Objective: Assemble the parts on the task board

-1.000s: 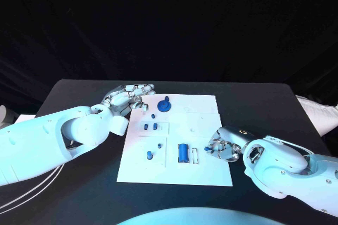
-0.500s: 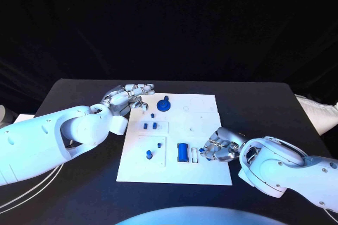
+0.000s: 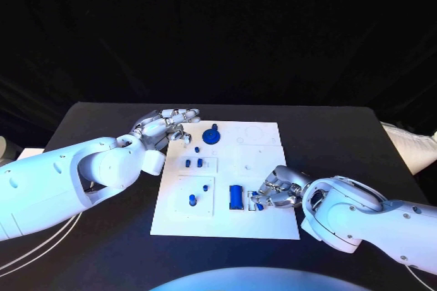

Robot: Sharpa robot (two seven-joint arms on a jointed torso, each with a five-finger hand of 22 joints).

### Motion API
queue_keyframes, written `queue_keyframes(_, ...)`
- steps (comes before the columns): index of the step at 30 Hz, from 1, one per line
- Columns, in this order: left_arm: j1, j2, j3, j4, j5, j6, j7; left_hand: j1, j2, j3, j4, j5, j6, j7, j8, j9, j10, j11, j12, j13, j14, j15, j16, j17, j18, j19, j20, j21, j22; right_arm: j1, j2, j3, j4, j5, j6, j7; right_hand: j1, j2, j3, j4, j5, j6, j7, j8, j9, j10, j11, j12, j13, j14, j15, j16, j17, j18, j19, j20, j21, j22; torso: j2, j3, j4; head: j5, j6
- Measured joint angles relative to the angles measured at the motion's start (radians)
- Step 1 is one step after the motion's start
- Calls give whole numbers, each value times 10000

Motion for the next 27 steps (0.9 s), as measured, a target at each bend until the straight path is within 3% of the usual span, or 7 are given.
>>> queue_keyframes(21, 1, 12, 0, 16, -5, 5, -15, 0, 0, 0, 1, 0, 0, 0, 0, 0, 0, 0, 0, 1, 0, 0, 0, -23, 1, 0, 0, 0, 1, 39, 443, 28, -366, -406, 502, -193, -162, 91, -231, 69, 41, 49, -48, 42, 63, 88, 19, 64, 67, 0, 1, 46, 7, 0, 34, -35, 0, 29, 1, 6, -10, 36, 0)
queue_keyframes(27, 1, 13, 0, 19, -6, 10, -24, 0, 0, 0, 1, 0, 0, 0, 0, 0, 1, 0, 0, 1, 0, 0, 0, -23, 0, 0, 0, 0, 1, 56, 468, 43, -375, -533, 702, -203, -333, 263, -512, 181, 40, 117, -46, 43, 69, 126, -18, 231, 203, 0, 1, 64, 6, -1, 33, -34, 49, 60, 0, 6, -6, 34, -1)
